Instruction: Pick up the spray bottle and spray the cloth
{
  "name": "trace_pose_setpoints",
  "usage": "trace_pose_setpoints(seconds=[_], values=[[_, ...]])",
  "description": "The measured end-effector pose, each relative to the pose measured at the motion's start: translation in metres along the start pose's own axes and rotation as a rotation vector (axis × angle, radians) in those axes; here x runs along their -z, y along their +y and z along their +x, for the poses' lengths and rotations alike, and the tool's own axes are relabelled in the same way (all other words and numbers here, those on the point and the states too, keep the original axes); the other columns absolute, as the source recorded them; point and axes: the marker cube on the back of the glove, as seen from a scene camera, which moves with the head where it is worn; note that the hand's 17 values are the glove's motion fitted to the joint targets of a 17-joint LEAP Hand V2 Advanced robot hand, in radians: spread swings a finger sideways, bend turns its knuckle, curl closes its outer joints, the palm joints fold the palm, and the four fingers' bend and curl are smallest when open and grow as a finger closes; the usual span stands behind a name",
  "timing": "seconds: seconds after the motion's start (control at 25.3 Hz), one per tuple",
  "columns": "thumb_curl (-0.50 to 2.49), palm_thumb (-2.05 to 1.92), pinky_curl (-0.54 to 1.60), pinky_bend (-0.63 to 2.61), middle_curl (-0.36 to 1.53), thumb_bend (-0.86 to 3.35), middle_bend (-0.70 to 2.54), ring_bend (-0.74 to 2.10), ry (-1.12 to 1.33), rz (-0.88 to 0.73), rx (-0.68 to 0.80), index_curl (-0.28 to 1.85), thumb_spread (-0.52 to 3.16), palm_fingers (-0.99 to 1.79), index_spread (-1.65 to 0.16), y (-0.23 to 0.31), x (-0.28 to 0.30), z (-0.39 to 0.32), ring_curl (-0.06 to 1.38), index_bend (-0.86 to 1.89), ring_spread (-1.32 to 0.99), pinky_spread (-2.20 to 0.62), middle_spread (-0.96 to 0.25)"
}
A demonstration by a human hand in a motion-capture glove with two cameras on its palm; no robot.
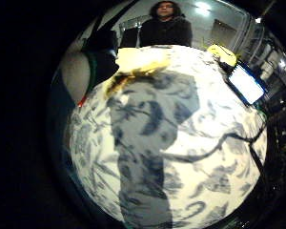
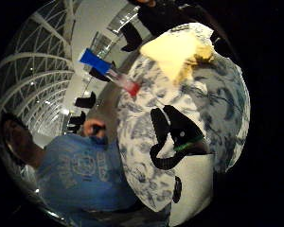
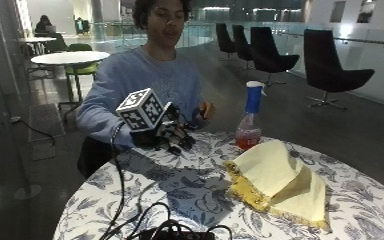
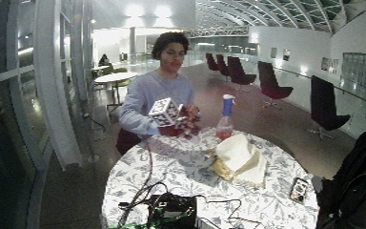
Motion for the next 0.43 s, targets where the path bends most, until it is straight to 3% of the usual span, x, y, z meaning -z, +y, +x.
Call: trace_pose_setpoints(seconds=[0.43], values=[[0.39,0.75,0.34,0.32,0.45,-0.02,0.41,0.47,0.105,-0.112,-0.07,0.14,1.07,0.61,-0.37,0.059,0.023,0.062,0.36,0.1,0.0,0.21,-0.06]])
